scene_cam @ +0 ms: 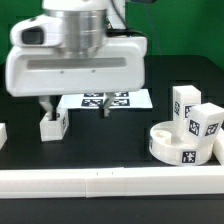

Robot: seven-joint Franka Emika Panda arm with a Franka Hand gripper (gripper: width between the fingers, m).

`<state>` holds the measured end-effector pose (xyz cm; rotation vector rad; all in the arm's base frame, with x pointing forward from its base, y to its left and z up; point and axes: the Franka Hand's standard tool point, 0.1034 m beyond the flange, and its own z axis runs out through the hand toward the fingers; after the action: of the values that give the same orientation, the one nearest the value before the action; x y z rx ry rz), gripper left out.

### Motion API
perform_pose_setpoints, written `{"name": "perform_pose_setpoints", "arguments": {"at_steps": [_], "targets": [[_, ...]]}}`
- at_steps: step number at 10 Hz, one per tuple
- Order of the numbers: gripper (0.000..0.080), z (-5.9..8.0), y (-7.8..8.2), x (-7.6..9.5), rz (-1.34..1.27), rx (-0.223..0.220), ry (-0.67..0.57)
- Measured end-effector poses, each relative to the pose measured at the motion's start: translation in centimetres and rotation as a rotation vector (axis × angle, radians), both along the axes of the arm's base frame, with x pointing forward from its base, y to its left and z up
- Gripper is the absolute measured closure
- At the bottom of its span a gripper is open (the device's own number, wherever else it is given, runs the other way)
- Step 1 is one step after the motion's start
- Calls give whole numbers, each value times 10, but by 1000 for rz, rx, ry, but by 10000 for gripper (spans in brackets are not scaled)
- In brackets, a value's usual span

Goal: Assemble stool

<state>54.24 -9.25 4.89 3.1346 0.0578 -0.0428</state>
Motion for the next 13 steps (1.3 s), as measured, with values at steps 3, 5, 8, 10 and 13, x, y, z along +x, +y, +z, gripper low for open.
{"name": "perform_pose_setpoints", "arguments": {"at_steps": [3, 5, 8, 10, 13], "targets": [[150, -19, -27, -8, -41, 3, 45], [150, -19, -25, -9, -39, 11, 62], [150, -18, -34, -17, -110, 34, 215], [150, -17, -28, -16, -110, 56, 350], [150, -22, -19, -23, -104, 100, 569]]}}
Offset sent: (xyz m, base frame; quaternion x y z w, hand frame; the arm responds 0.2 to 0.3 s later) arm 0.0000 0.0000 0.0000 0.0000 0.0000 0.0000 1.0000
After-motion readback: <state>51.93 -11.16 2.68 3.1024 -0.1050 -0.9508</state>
